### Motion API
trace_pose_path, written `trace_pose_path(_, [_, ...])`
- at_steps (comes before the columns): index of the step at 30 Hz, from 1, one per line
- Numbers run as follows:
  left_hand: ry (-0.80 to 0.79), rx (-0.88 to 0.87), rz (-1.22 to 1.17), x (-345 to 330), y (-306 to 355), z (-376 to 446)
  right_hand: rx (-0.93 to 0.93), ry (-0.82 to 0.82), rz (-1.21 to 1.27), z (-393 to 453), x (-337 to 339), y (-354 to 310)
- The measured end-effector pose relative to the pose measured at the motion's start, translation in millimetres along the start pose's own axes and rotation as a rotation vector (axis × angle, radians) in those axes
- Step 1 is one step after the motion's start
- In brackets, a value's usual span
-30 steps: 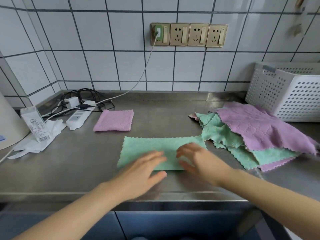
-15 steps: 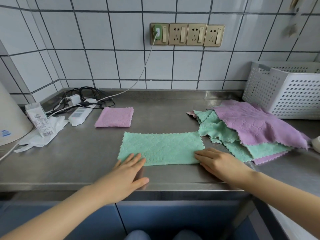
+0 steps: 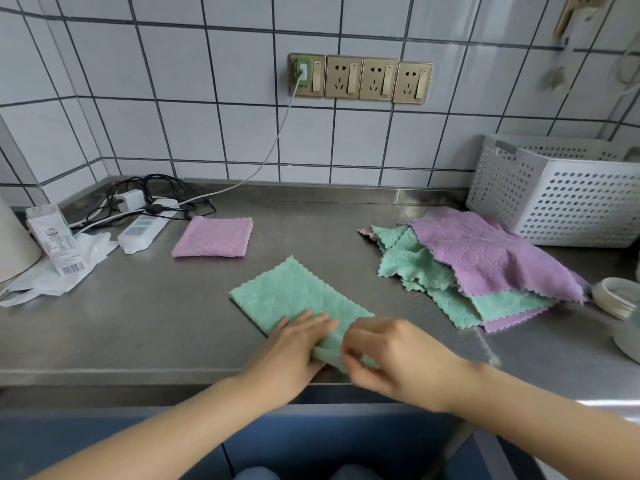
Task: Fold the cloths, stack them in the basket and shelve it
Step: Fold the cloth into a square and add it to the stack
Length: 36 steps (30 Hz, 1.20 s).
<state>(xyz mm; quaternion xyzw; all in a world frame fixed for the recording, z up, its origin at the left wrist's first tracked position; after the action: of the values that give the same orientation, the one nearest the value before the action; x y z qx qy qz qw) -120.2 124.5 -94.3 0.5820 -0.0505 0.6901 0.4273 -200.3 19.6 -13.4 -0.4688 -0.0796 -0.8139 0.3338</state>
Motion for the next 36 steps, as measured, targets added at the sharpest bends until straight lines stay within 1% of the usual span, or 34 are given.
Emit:
trace_pose_path(1, [-0.016,-0.008,-0.049,-1.4,1.4,1.6,-0.056,-0.025,0.089,0.2,2.3,-0.6])
trace_pose_path(2, [-0.023,-0.008,-0.121,-0.5,1.5,2.1,-0.120,-0.009,0.143,0.8,5.9,5.3])
trace_pose_path(3, [-0.011,-0.005,-0.217,3.4,0.3,2.1,-0.205,0.045,0.161,0.2,8.7,19.6])
trace_pose_path(5, [0.016,0.068,-0.445,18.4,-1.8,0.3,-0.377,0.171,0.107,-9.3,9.9,64.8])
trace_pose_path(6, [0.022,0.121,-0.519,25.4,-4.9,-0.7,-0.449,0.185,0.045,-16.3,6.8,85.7])
trace_pose_path(8, [0.043,0.195,-0.570,36.7,-10.6,-1.8,-0.522,0.089,-0.026,-28.7,-9.2,108.2])
trace_pose_path(9, [0.041,0.184,-0.559,40.1,-10.6,-2.0,-0.509,0.031,-0.013,-31.4,-18.3,107.1])
trace_pose_path(10, [0.021,0.169,-0.556,41.5,-10.4,-1.5,-0.462,0.010,0.027,-29.8,-25.2,98.9])
trace_pose_path(12, [-0.040,0.118,-0.517,38.9,-12.3,-3.4,-0.350,0.035,0.118,-23.9,-34.8,79.7])
trace_pose_path(14, [-0.086,0.081,-0.449,35.9,-18.6,-7.3,-0.225,0.082,0.151,-17.7,-40.2,66.0])
trace_pose_path(16, [-0.094,-0.074,-0.306,31.9,-25.8,-11.2,-0.131,0.095,0.155,-18.3,-44.2,64.1])
trace_pose_path(17, [-0.074,-0.145,-0.244,30.9,-29.9,-13.7,-0.111,0.081,0.147,-20.4,-44.5,64.7])
trace_pose_path(18, [-0.039,-0.172,-0.211,31.4,-35.0,-16.9,-0.085,0.073,0.138,-23.8,-44.2,65.4])
trace_pose_path(22, [0.138,-0.197,-0.143,43.1,-54.2,-31.3,0.019,0.059,0.086,-37.1,-42.9,65.5])
trace_pose_path(25, [0.245,-0.181,-0.112,52.0,-61.7,-38.1,-0.009,0.039,0.137,-36.6,-42.7,67.4])
trace_pose_path(27, [0.294,-0.059,-0.153,57.8,-59.7,-37.7,-0.117,0.027,0.222,-28.8,-38.7,70.1])
trace_pose_path(29, [0.260,0.178,-0.274,60.3,-59.2,-30.0,-0.348,0.060,0.338,-16.3,-36.8,76.3])
trace_pose_path(31, [0.210,0.446,-0.422,57.6,-64.5,-16.6,-0.624,0.151,0.409,-0.5,-41.9,91.2])
trace_pose_path(32, [0.208,0.559,-0.435,56.0,-69.8,-10.9,-0.760,0.181,0.391,7.8,-46.7,101.1])
trace_pose_path(34, [0.185,0.748,-0.445,51.0,-77.1,-4.7,-0.975,0.123,0.294,21.9,-62.6,120.9])
trace_pose_path(35, [0.171,0.798,-0.445,49.3,-77.9,-3.0,-1.039,0.057,0.226,27.2,-71.1,128.3])
trace_pose_path(36, [0.162,0.815,-0.430,46.9,-78.2,-1.5,-1.057,0.000,0.142,31.7,-78.2,132.9])
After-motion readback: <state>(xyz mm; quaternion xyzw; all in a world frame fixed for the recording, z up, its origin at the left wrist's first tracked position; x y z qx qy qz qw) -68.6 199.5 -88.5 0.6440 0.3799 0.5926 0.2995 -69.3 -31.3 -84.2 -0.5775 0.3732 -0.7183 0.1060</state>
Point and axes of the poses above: each hand's wrist, its own z-axis towards the middle knuckle, its own x-axis out of the back of the hand, y = z × x, the point moved 6 cm from there along z, towards the middle knuckle, and after that the axes turned 15 degrees about y, right-handed, at the moved point
